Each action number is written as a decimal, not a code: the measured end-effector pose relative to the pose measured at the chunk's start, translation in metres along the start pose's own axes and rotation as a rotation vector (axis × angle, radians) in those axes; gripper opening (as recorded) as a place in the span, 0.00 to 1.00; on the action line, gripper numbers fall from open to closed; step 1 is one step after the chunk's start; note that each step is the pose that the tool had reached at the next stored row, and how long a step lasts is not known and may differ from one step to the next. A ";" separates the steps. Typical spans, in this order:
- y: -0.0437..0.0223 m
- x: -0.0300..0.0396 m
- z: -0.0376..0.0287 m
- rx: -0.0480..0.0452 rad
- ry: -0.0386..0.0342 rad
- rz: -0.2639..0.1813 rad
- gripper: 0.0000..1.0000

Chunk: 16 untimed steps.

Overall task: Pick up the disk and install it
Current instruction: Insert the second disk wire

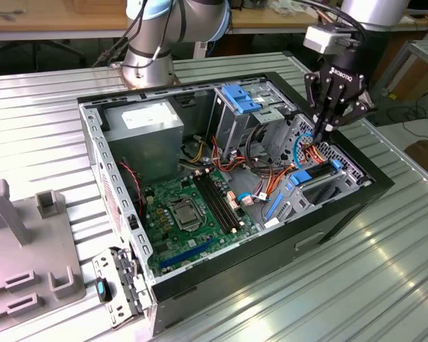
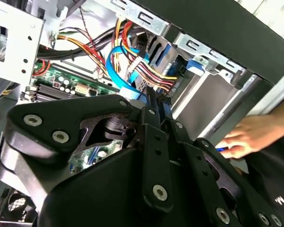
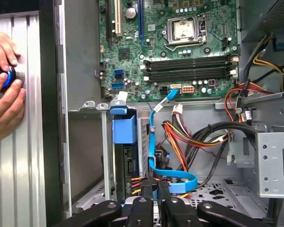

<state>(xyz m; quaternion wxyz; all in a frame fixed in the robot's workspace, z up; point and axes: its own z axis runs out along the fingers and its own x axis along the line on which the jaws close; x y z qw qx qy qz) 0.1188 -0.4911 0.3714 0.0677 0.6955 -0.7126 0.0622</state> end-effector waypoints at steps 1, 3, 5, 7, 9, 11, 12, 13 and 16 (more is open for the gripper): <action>0.0002 0.0046 0.0014 -0.0003 -0.0097 0.000 0.16; 0.0007 0.0108 0.0036 -0.0004 -0.0159 -0.001 0.16; 0.0025 0.0192 0.0061 -0.0003 -0.0168 -0.001 0.16; 0.0077 0.0270 0.0087 -0.0001 -0.0167 -0.002 0.16; 0.0094 0.0298 0.0105 0.0042 -0.0169 -0.004 0.16; 0.0096 0.0305 0.0112 0.0140 -0.0171 -0.008 0.16; 0.0098 0.0307 0.0114 0.0180 -0.0173 -0.012 0.16; 0.0100 0.0308 0.0118 0.0214 -0.0183 -0.016 0.16; 0.0106 0.0308 0.0129 0.0319 -0.0216 -0.027 0.16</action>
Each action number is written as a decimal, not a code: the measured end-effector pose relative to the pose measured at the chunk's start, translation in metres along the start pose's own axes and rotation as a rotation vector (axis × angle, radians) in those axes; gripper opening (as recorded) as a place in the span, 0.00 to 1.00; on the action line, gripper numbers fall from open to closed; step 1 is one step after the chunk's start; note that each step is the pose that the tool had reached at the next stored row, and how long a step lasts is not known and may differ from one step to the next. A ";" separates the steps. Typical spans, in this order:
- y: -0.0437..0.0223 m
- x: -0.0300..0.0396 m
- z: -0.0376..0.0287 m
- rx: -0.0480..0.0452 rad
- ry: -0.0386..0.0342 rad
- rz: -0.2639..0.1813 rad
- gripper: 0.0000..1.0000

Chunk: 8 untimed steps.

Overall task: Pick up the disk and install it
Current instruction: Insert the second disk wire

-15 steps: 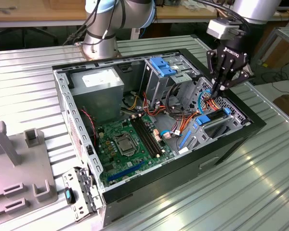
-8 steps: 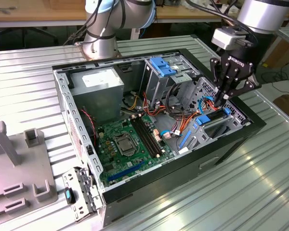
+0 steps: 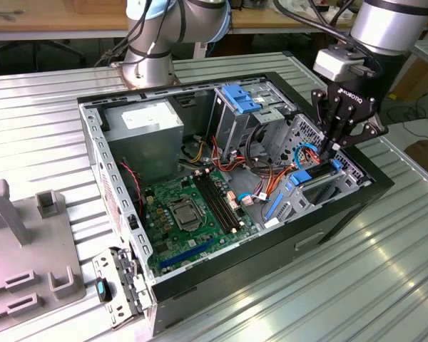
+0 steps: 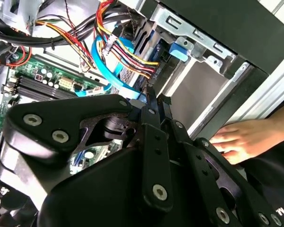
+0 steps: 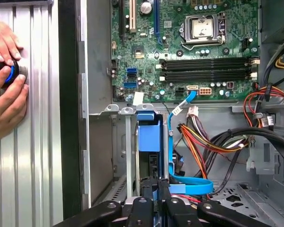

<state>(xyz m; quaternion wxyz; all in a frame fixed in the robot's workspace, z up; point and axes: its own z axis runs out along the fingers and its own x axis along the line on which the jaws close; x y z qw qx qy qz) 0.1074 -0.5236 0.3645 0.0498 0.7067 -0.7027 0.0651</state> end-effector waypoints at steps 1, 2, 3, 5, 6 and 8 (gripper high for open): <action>0.0004 0.0001 0.0006 0.0034 -0.0016 -0.004 0.16; 0.0014 0.0004 0.0018 0.0068 -0.0043 -0.011 0.16; 0.0035 0.0007 0.0044 0.0096 -0.0058 -0.020 0.16; 0.0060 0.0004 0.0067 0.0130 -0.0058 -0.027 0.16; 0.0066 0.0003 0.0073 0.0157 -0.0058 -0.029 0.16; 0.0070 0.0002 0.0082 0.0309 -0.0057 -0.029 0.16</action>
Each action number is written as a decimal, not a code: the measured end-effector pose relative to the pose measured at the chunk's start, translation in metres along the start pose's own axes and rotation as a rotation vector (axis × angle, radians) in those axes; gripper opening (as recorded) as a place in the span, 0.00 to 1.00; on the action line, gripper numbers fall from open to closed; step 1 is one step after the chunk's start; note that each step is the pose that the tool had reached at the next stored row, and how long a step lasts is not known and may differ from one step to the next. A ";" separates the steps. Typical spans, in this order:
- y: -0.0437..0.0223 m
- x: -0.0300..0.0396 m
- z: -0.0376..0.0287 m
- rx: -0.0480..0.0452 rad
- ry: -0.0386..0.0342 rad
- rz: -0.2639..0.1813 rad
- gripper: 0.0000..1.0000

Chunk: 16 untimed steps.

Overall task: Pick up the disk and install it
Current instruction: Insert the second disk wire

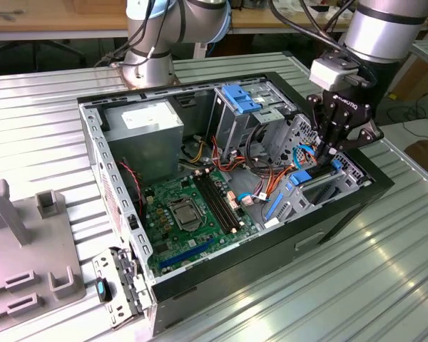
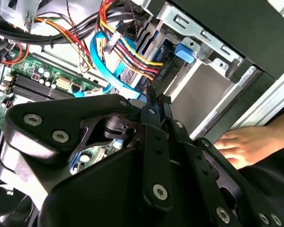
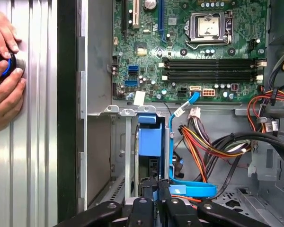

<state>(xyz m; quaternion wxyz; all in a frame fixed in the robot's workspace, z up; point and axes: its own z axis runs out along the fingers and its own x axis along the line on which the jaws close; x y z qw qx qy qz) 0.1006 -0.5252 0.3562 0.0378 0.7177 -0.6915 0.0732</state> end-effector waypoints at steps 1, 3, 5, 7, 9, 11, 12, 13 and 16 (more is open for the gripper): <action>0.0001 0.0000 0.0004 0.0068 0.0002 0.000 0.16; 0.0012 -0.0001 0.0010 0.0170 0.0004 0.001 0.16; 0.0039 -0.0003 0.0010 0.0180 0.0001 0.001 0.16; 0.0097 -0.0006 0.0015 0.0266 -0.0002 0.003 0.16; 0.0097 -0.0006 0.0022 0.0284 -0.0078 0.003 0.16; 0.0098 0.0007 0.0028 0.0309 -0.0287 0.005 0.16; 0.0099 0.0017 0.0030 0.0322 -0.0441 0.007 0.16; 0.0100 0.0025 0.0031 0.0335 -0.0558 0.007 0.16; 0.0100 0.0061 0.0038 0.0413 -0.0693 0.009 0.16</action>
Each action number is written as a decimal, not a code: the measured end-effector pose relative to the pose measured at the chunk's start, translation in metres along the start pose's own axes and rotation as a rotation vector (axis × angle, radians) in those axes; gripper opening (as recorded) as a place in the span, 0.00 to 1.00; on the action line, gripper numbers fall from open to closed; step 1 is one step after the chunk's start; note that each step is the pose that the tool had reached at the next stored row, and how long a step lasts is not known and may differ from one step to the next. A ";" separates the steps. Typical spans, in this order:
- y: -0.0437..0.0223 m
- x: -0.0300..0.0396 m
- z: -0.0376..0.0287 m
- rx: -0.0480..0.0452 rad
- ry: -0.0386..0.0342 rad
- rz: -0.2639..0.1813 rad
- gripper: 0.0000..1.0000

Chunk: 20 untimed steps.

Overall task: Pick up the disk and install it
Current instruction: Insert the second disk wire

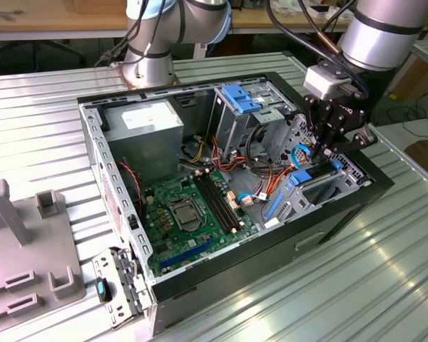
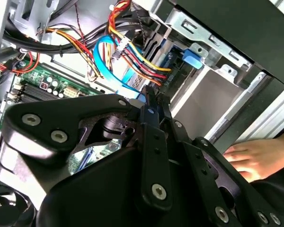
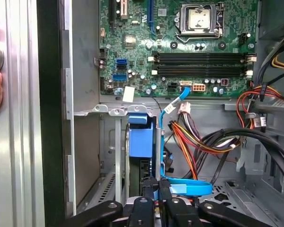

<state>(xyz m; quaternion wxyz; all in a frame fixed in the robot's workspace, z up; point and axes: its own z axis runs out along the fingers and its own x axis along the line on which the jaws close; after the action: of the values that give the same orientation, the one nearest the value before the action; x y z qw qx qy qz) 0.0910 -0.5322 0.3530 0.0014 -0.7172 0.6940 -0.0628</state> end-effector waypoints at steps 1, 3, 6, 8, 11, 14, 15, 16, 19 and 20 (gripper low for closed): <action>0.0000 0.0008 0.0001 0.0021 0.0001 0.000 0.16; 0.0002 0.0023 0.0009 0.0034 -0.0001 0.000 0.16; 0.0005 0.0031 0.0032 0.0037 -0.0029 0.001 0.16; 0.0006 0.0039 0.0046 0.0039 -0.0096 0.001 0.16; 0.0007 0.0045 0.0051 0.0041 -0.0154 0.002 0.16; 0.0007 0.0051 0.0053 0.0050 -0.0177 -0.008 0.16; 0.0007 0.0052 0.0054 0.0055 -0.0182 -0.015 0.16; 0.0006 0.0052 0.0054 0.0059 -0.0187 -0.020 0.16; 0.0004 0.0056 0.0057 0.0069 -0.0198 -0.032 0.16; 0.0004 0.0057 0.0057 0.0070 -0.0199 -0.032 0.16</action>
<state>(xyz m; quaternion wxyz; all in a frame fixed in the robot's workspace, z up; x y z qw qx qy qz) 0.0914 -0.5384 0.3477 0.0097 -0.7290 0.6820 -0.0580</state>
